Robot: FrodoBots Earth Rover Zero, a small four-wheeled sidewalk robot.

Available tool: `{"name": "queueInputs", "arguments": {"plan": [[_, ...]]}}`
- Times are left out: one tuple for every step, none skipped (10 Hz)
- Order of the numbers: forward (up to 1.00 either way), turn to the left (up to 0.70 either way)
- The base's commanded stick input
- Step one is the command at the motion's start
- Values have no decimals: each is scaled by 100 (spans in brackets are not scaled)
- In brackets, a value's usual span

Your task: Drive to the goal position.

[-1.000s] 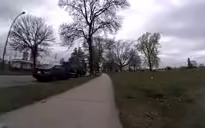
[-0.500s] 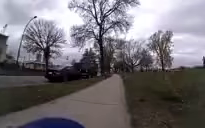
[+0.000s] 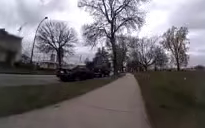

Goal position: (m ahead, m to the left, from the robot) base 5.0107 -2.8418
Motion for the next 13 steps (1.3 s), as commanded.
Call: {"name": "queueInputs", "arguments": {"plan": [[100,-8],[100,-40],[100,-40],[100,-40],[100,-40],[100,-40],[100,-40],[79,-52],[0,-93],[0,-39],[0,-3],[0,0],[0,0]]}}
